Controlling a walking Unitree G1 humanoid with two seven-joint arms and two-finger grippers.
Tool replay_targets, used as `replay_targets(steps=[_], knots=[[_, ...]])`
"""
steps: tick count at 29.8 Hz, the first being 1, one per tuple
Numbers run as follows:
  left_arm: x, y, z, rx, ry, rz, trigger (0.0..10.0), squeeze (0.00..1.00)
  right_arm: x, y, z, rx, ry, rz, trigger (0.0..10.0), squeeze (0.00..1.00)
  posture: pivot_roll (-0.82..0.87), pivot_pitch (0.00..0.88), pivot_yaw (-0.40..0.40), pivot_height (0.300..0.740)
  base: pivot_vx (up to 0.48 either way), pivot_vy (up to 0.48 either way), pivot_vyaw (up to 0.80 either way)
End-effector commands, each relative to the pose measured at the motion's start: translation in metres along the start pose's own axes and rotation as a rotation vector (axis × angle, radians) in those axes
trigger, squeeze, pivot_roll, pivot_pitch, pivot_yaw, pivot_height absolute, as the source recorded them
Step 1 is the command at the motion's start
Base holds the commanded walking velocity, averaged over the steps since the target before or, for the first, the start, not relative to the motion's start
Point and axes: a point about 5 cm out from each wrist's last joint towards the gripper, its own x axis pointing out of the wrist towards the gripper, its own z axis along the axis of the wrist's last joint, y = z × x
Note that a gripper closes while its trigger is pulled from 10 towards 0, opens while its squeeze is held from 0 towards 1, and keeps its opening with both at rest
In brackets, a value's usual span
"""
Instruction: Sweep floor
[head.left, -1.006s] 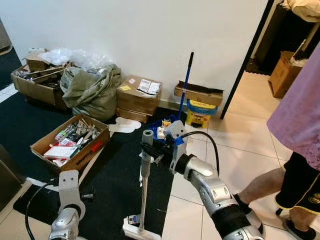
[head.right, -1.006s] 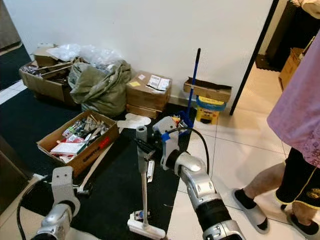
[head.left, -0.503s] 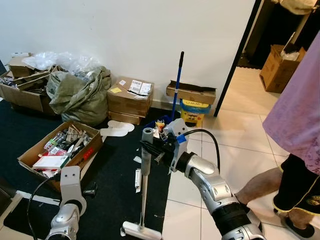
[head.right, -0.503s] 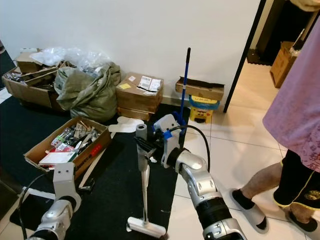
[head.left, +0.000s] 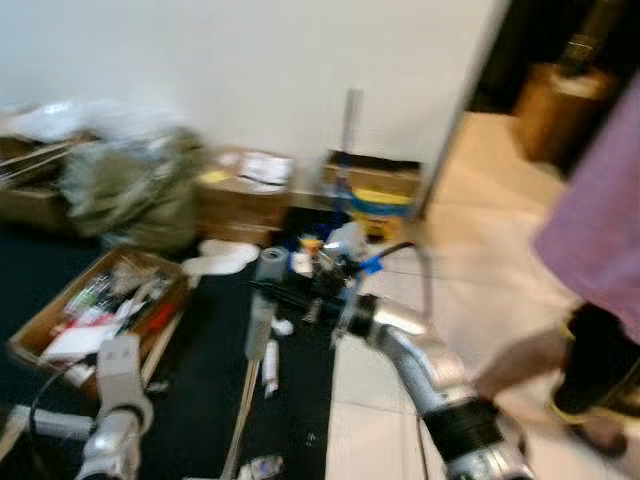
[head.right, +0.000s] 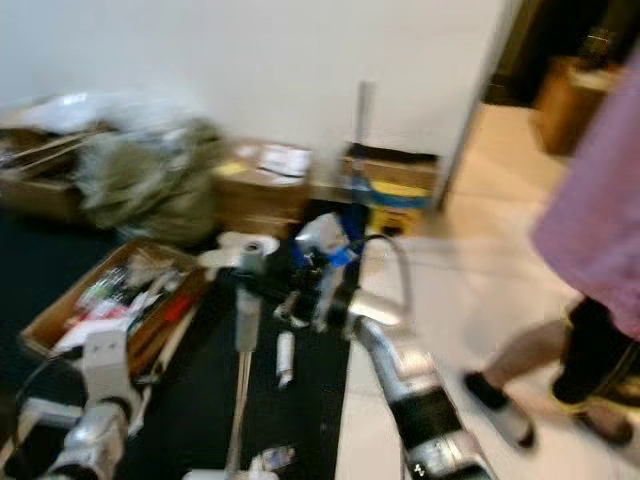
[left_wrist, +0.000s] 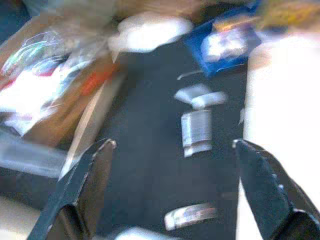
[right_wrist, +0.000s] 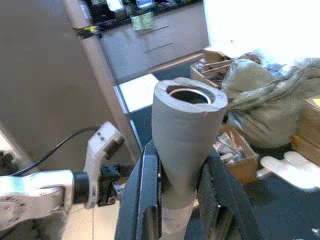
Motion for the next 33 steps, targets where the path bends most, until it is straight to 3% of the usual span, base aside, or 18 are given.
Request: replay_targets(steps=[1, 14, 21, 25, 26, 33], knots=[[-0.01, 0.025, -0.015, 0.017, 0.054, 0.064, 10.0, 0.0, 0.023, 0.02, 0.015, -0.031, -0.053, 0.129, 10.0, 0.0, -0.04, 0.0, -0.002, 0.74, 0.277, 0.0, 0.0], [-0.01, 0.024, -0.016, 0.007, 0.06, 0.067, 10.0, 0.0, 0.023, 0.024, 0.016, -0.016, -0.037, 0.168, 10.0, 0.0, -0.04, 0.0, -0.004, 0.74, 0.271, 0.0, 0.0], [-0.012, 0.026, -0.022, -0.005, 0.088, 0.092, 10.0, 0.0, 0.01, 0.034, 0.004, 0.009, 0.114, 0.327, 10.0, 0.0, -0.04, 0.0, -0.007, 0.74, 0.0, 0.0, 0.0], [-0.013, 0.027, -0.024, -0.003, 0.097, 0.095, 10.0, 0.0, 0.008, 0.031, 0.0, -0.02, 0.174, 0.338, 10.0, 0.0, -0.04, 0.0, -0.007, 0.74, 0.0, 0.0, 0.0], [-0.014, 0.027, -0.026, -0.003, 0.103, 0.097, 10.0, 0.0, 0.009, 0.027, -0.007, -0.084, 0.244, 0.309, 10.0, 0.0, -0.04, 0.0, -0.01, 0.74, 0.0, 0.0, 0.0], [-0.015, 0.027, -0.027, -0.001, 0.107, 0.099, 10.0, 0.0, 0.012, 0.028, -0.021, -0.137, 0.318, 0.286, 10.0, 0.0, -0.04, 0.0, -0.011, 0.74, 0.0, 0.0, 0.0]])
